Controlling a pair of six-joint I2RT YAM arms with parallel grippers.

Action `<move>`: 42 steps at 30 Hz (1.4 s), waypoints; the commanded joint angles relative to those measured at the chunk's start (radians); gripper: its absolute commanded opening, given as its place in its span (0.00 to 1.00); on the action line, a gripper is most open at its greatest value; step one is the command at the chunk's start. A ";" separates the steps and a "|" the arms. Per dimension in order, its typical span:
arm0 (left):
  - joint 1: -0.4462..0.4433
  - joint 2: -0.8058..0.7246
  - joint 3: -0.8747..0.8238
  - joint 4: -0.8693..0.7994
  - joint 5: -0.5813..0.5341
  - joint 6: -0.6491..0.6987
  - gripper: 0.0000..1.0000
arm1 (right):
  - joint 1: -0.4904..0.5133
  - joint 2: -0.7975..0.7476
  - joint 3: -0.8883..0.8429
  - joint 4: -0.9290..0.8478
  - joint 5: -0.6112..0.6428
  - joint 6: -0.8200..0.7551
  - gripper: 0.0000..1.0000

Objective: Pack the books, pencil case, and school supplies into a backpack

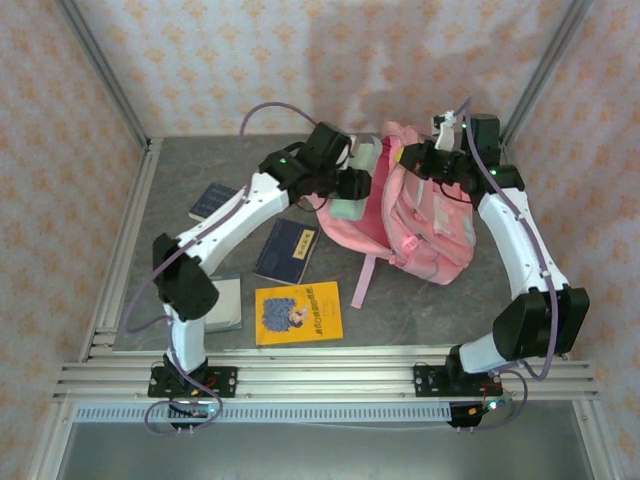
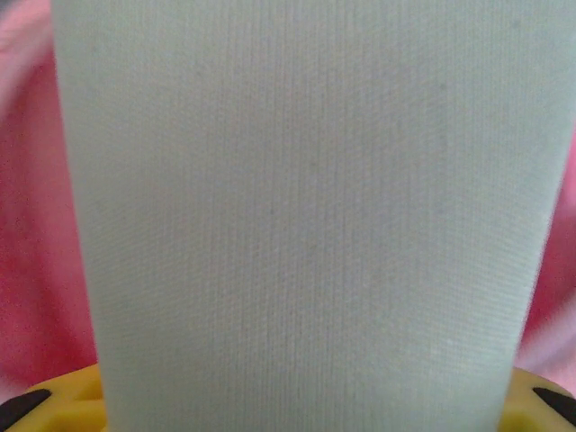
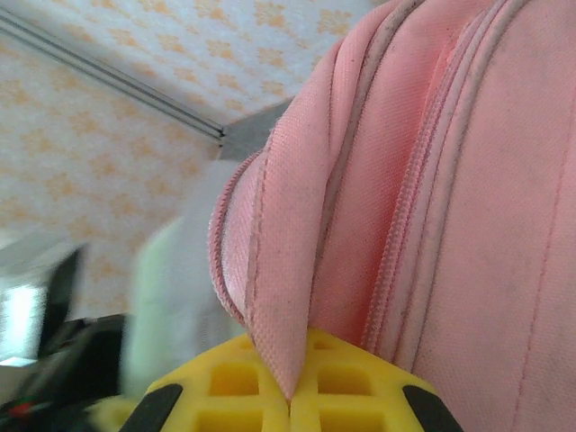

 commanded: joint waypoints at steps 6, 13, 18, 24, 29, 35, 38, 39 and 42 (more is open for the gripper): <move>0.006 0.183 0.086 0.225 0.144 -0.249 0.48 | -0.026 -0.089 -0.012 0.442 -0.130 0.260 0.00; -0.019 0.295 0.158 0.325 0.203 -0.331 0.51 | -0.029 -0.016 0.018 0.634 -0.247 0.444 0.00; -0.053 0.365 0.257 0.275 0.221 -0.312 0.88 | -0.029 0.010 0.034 0.676 -0.273 0.474 0.00; -0.057 0.319 0.265 0.189 0.142 -0.216 1.00 | -0.030 0.006 0.042 0.576 -0.245 0.394 0.00; -0.047 0.262 0.268 0.044 -0.064 -0.178 1.00 | -0.029 -0.020 0.041 0.449 -0.182 0.279 0.00; 0.020 0.134 -0.023 0.299 -0.002 -0.268 1.00 | -0.029 -0.058 0.022 0.382 -0.112 0.212 0.00; 0.040 0.132 -0.032 0.321 0.027 -0.290 1.00 | -0.029 -0.081 0.001 0.382 -0.093 0.205 0.00; 0.040 0.140 -0.017 0.325 0.051 -0.275 1.00 | -0.030 -0.087 -0.007 0.381 -0.088 0.199 0.00; 0.039 0.142 0.016 0.285 0.027 -0.261 1.00 | -0.030 -0.098 -0.018 0.381 -0.083 0.197 0.00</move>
